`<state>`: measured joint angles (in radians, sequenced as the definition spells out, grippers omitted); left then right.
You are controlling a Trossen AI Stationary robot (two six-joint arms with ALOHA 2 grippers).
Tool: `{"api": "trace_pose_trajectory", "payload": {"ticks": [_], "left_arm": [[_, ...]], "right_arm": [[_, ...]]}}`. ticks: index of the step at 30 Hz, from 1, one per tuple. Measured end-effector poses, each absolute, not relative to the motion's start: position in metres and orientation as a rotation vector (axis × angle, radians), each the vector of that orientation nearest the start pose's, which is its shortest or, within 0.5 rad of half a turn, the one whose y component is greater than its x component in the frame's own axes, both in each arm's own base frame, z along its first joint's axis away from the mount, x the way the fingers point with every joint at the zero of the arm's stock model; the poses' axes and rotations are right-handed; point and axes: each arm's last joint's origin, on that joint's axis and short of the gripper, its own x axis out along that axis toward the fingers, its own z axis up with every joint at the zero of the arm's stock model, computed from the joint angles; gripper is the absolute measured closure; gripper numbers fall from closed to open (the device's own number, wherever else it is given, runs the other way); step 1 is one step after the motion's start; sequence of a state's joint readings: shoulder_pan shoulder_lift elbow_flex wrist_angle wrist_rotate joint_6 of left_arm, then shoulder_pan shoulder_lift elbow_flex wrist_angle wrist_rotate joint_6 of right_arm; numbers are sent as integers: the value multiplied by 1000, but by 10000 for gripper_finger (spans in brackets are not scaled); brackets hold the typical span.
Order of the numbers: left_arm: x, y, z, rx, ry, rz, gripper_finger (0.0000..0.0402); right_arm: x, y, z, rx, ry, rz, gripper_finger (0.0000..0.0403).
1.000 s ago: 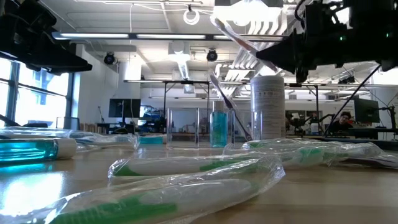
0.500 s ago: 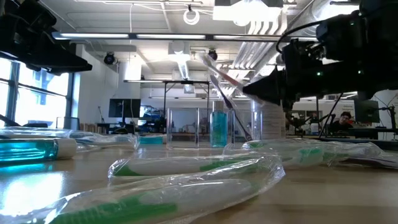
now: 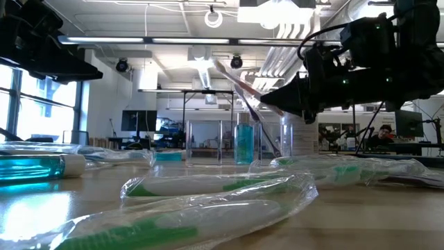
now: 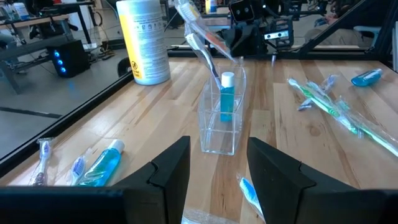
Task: Pick & Place toothbrushing station
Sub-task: Put the orange toothbrush into the transparent organizer
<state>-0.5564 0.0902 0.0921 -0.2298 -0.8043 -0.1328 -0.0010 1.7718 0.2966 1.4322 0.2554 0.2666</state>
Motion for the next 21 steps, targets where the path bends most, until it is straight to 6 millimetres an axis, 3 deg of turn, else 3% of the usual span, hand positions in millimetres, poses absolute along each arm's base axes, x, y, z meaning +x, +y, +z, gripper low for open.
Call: {"api": "trace_pose_trajectory", "payload": {"ticks": [21], "left_arm": [[85,-29,168,12,161,258,246]], "right_arm": [[250,-10,109,244,123,-293,380]]}}
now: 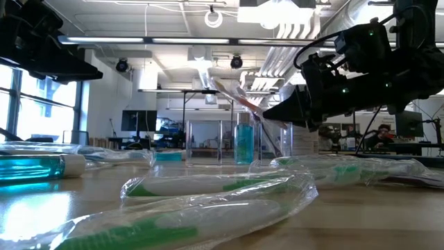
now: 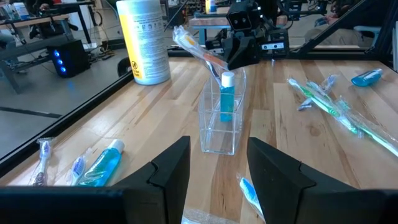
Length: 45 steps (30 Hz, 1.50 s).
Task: Pick & Place toothbrushing station
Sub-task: Put the orange toothbrush into the transparent organizer
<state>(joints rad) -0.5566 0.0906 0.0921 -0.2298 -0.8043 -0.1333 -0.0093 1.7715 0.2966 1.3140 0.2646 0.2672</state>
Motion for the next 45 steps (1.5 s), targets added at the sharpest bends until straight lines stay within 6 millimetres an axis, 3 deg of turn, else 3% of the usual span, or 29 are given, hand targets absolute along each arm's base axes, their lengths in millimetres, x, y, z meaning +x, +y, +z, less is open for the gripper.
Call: {"api": "trace_pose_trajectory", "payload": {"ticks": [12,29,45], "left_arm": [[85,-29,168,12,161,258,246],[85,-29,168,9,160,258,246],[86,-28,168,-10,149,300,246]], "right_arm": [[250,-8,107,180,148,-283,360],[250,-8,107,152,158,-278,254],[250,-7,109,131,141,-263,249]]}}
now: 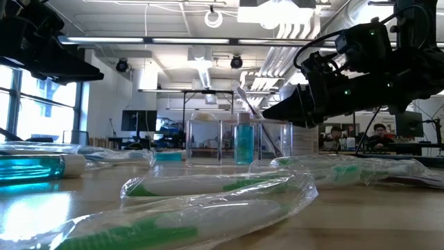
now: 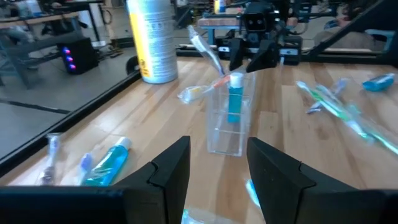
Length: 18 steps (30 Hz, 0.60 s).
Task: Pick & Place toothbrushing station
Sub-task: Put the orange toothbrush into the transparent organizer
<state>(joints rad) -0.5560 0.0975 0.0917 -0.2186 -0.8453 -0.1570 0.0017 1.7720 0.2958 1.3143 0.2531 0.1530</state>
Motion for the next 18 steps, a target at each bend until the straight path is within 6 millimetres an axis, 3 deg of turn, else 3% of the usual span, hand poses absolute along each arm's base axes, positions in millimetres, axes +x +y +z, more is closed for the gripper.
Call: {"api": "trace_pose_trajectory", "payload": {"ticks": [10,18], "left_arm": [[90,-29,167,-27,78,331,246],[98,-26,164,-5,38,379,246]], "right_arm": [[250,-6,113,77,113,-258,249],[249,8,134,11,34,-196,249]]}}
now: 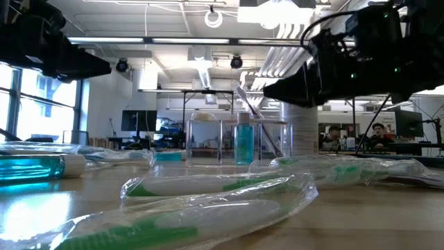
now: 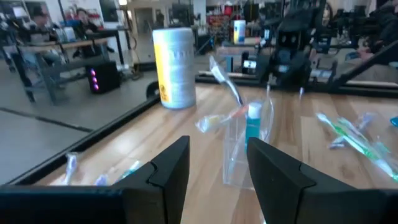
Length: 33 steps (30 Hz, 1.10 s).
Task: Pick & Place toothbrushing station
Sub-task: Put the orange toothbrush into the transparent organizer
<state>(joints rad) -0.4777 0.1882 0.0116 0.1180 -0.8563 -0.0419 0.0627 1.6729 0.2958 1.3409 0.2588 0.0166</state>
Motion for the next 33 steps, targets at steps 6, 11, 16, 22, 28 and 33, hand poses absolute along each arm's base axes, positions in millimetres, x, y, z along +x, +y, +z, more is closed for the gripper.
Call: {"api": "trace_pose_trajectory", "payload": {"ticks": [6,11,16,22,28,33], "left_arm": [[105,-15,164,-54,34,344,246],[113,-6,171,-80,-28,232,246],[122,8,169,-82,5,269,246],[141,24,167,-113,118,244,247],[164,48,163,-128,136,233,247],[188,72,162,-166,119,96,247]], "right_arm": [[245,18,153,-23,-44,-157,249],[244,18,157,-20,-62,-156,249],[244,18,157,-20,-61,-157,249],[244,18,157,-20,-61,-157,249],[244,18,156,-17,-50,-157,249],[244,18,153,-20,-19,-156,249]]}}
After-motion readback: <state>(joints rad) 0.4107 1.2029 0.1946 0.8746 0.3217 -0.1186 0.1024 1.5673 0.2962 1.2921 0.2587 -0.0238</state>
